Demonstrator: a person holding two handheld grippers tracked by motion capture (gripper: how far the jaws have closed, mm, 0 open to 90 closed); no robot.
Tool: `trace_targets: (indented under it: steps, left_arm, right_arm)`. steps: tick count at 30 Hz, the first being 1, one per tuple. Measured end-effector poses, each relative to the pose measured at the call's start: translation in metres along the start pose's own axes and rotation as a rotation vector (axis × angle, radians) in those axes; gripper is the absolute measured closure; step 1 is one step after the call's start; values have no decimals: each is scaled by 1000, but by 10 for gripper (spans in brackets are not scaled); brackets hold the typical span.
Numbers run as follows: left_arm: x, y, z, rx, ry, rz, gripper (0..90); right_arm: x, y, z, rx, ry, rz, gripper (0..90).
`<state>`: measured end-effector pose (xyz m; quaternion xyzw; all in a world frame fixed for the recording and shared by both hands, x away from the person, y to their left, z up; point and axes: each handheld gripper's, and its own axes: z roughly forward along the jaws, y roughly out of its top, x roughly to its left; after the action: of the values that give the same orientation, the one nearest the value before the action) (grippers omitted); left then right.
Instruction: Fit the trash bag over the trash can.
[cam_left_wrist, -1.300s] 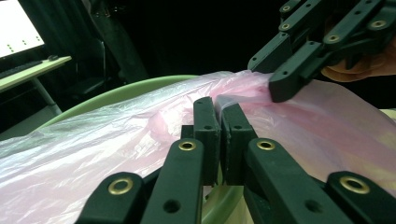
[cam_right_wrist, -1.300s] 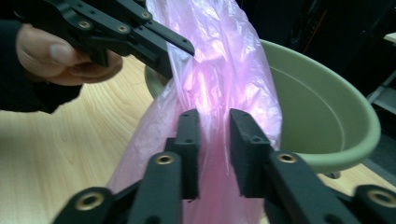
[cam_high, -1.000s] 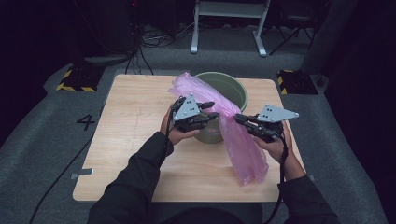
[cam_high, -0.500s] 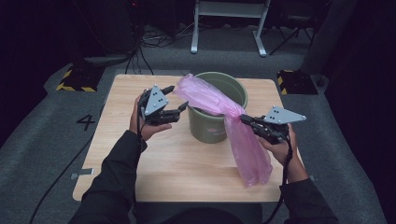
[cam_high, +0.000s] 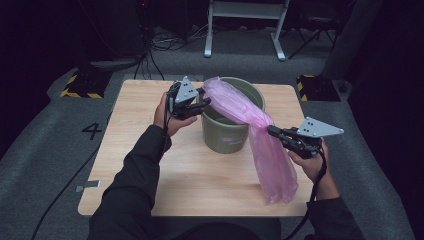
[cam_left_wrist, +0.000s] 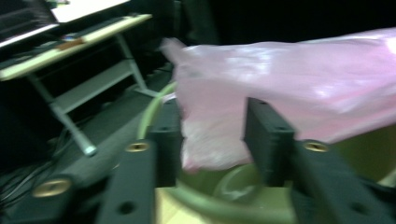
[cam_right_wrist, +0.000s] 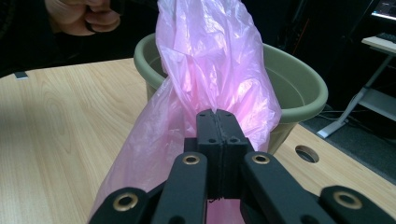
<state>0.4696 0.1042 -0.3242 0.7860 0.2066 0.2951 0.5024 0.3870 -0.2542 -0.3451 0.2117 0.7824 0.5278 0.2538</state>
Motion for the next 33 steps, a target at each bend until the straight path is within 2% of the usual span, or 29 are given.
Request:
trace_targets:
  steps: [1, 2, 4, 8, 9, 10, 11, 12, 13, 14, 16, 19, 22, 23, 24, 25, 26, 27, 28, 30, 33]
  left_arm:
    - [0, 0, 0, 0, 0, 0, 686]
    - [-2, 2, 3, 1, -23, 12, 733]
    - [-7, 5, 11, 32, -66, 40, 768]
    - [-11, 7, 15, 42, -84, 61, 815]
    - [-11, 7, 14, 34, -84, 56, 795]
    - [-10, 7, 12, 29, -63, 56, 762]
    - [-10, 7, 12, 29, -63, 56, 664]
    - [-6, 6, 5, 0, -13, 16, 553]
    - [-6, 6, 5, 0, -13, 16, 515]
    - [-2, 6, -1, -18, -4, -3, 515]
    - [5, 4, -13, -61, 20, -41, 414]
    - [15, 3, -27, -110, 76, -83, 408]
    - [15, 6, -26, -108, 87, -80, 405]
    - [14, 8, -25, -111, 75, -85, 405]
    - [13, 11, -22, -107, 62, -83, 416]
    - [11, 13, -19, -92, 58, -63, 434]
    - [5, 18, -9, -47, 46, -33, 440]
    - [5, 18, -9, -47, 46, -33, 448]
    - [2, 20, -2, -17, 44, -14, 448]
    - [-1, 23, 7, 16, 47, -8, 466]
    - [-4, 25, 17, 47, 30, 17, 514]
  right_arm:
    - [0, 0, 0, 0, 0, 0, 899]
    - [0, 1, -2, -4, 5, -1, 897]
    - [0, 2, -4, -10, 4, 2, 896]
    - [0, 5, -4, -17, 2, 1, 896]
    - [1, 8, -2, -9, 1, -5, 898]
    - [2, 9, 0, 0, 3, -5, 900]
    - [2, 9, 0, 0, 3, -5, 900]
    - [2, 11, 3, 24, 0, -12, 900]
    - [3, 12, 5, 35, -3, -14, 900]
    - [3, 12, 5, 35, -3, -14, 900]
    - [2, 14, 7, 60, -21, -19, 900]
    - [0, 14, 5, 68, -23, -12, 900]
    - [0, 14, 4, 82, -30, -18, 900]
    - [0, 14, 4, 86, -29, -21, 900]
    - [1, 14, 3, 94, -26, -29, 900]
    - [1, 15, 3, 98, -29, -34, 900]
    - [1, 15, 3, 104, -25, -42, 900]
    - [1, 15, 3, 104, -25, -42, 900]
    - [2, 16, 3, 105, -25, -44, 900]
    - [1, 16, 2, 105, -22, -52, 900]
    - [1, 17, -1, 101, -20, -53, 899]
